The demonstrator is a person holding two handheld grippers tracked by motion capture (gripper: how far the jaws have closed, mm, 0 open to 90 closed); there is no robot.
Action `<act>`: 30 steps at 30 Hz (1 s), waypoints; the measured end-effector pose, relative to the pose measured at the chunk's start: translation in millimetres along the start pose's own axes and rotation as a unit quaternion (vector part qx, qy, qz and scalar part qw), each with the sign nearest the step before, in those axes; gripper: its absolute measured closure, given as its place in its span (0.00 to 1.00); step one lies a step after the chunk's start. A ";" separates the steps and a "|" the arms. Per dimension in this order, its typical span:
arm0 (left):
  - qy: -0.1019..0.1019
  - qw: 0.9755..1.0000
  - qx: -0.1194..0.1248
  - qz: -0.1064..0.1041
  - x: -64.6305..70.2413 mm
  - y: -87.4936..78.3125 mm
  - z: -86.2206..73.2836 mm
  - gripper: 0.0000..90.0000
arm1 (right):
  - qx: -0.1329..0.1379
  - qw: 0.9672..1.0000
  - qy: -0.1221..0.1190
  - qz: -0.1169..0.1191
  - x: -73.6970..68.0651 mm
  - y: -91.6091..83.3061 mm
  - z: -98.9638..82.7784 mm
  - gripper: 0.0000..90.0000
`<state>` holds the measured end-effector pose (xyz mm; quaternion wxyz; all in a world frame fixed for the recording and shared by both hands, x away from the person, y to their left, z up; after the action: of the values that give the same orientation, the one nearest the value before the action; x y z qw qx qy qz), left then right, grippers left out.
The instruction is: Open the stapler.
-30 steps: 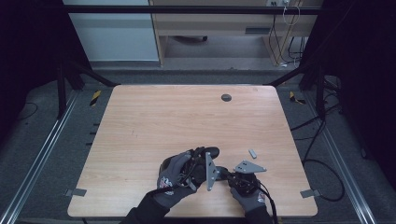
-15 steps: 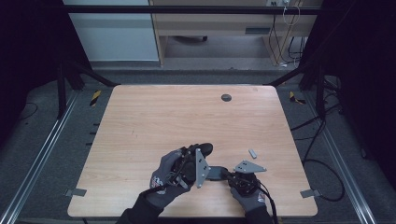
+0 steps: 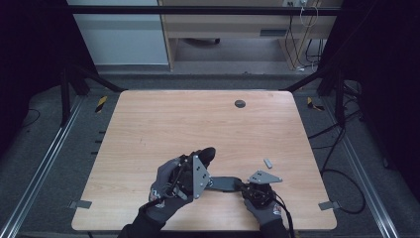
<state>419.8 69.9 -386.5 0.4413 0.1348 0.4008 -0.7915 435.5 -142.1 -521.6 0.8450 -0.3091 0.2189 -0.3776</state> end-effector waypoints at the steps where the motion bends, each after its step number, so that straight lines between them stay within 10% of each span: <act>1: 0.000 1.000 0.000 0.000 0.0 0.0 0.0 0.64 | 0.000 1.000 0.000 0.000 0.1 0.0 0.0 1.00; 30: -0.094 0.995 0.037 -0.007 -37.5 -24.2 -30.3 0.66 | 0.003 1.000 0.001 0.004 -0.1 0.5 -0.4 1.00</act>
<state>417.5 121.9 -372.2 0.4665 0.0733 0.3288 -0.8179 435.4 -141.9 -522.1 0.8473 -0.3055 0.2196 -0.3748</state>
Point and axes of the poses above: each handheld gripper's, and its own axes: y roughly forward along the jaws, z roughly out of its top, x roughly to its right, the point moved 3 cm from there along y, roughly forward along the jaws, and after that the axes turned 10 degrees about -x, right-handed, at the moved point
